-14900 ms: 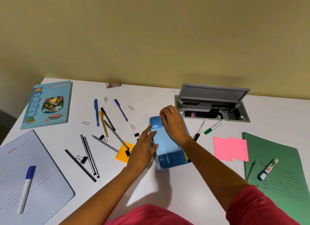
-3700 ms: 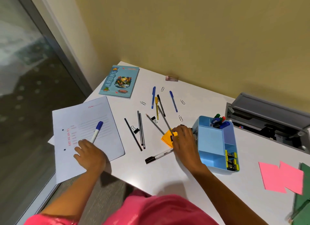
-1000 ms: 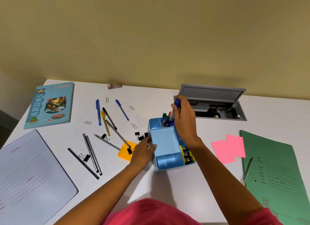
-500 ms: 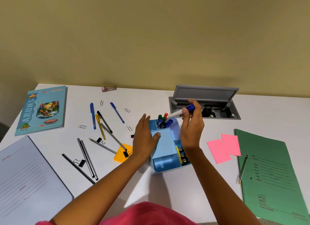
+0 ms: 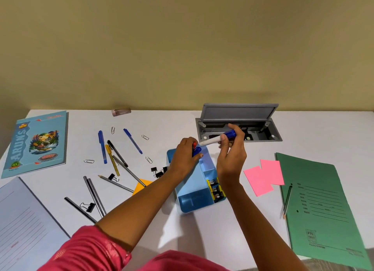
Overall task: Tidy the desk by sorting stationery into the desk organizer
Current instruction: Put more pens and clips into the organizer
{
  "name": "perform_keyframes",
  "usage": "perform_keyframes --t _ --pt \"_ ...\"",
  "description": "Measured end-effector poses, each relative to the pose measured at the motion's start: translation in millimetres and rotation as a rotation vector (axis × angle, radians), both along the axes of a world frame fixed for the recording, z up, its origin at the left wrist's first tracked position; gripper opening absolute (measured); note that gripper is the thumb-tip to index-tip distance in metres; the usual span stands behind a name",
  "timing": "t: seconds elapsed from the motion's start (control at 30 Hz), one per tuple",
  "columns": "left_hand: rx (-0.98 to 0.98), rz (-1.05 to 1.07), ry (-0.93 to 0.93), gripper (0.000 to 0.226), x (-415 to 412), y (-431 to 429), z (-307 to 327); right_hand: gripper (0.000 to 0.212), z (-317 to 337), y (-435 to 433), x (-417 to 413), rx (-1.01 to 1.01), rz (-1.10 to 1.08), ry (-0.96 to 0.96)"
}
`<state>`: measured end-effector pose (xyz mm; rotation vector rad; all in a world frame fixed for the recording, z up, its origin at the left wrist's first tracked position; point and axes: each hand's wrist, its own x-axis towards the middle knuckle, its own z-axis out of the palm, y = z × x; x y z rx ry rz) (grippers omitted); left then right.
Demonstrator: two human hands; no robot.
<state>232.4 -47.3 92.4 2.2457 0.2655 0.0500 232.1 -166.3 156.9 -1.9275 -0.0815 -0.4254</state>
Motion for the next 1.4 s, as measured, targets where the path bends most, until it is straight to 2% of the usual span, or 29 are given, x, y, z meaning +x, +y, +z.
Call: perform_keyframes --t 0.07,0.17,0.47,0.63,0.73,0.9,1.03,1.23,1.4 --pt "0.02 -0.005 -0.025 0.027 1 0 -1 0.035 -1 -1 0 -0.008 0.006 -0.032" --pt "0.048 -0.023 -0.061 0.024 2 3 -2 0.035 -4 -1 2 -0.024 0.023 -0.021" --pt "0.011 -0.056 -0.102 0.023 -1 2 -9 0.03 -10 9 10 -0.057 0.106 0.205" --pt "-0.034 -0.032 -0.1 0.041 -3 3 -9 0.03 -17 9 10 -0.091 0.156 0.293" --pt "-0.031 0.006 -0.097 0.053 -7 6 -9 0.031 -22 10 8 -0.146 0.197 0.278" --pt "-0.065 0.009 -0.061 0.055 -14 11 -6 0.028 -35 12 7 -0.166 0.313 0.265" --pt "-0.108 0.0 -0.039 0.062 -14 15 -6 0.034 -46 19 11 -0.177 0.393 0.265" --pt "-0.151 -0.02 -0.014 0.065 -19 23 -10 0.045 -69 25 16 -0.443 0.408 0.162" --pt "-0.167 -0.035 -0.022 0.058 -25 30 -12 0.04 -73 26 13 -0.321 0.396 0.288"
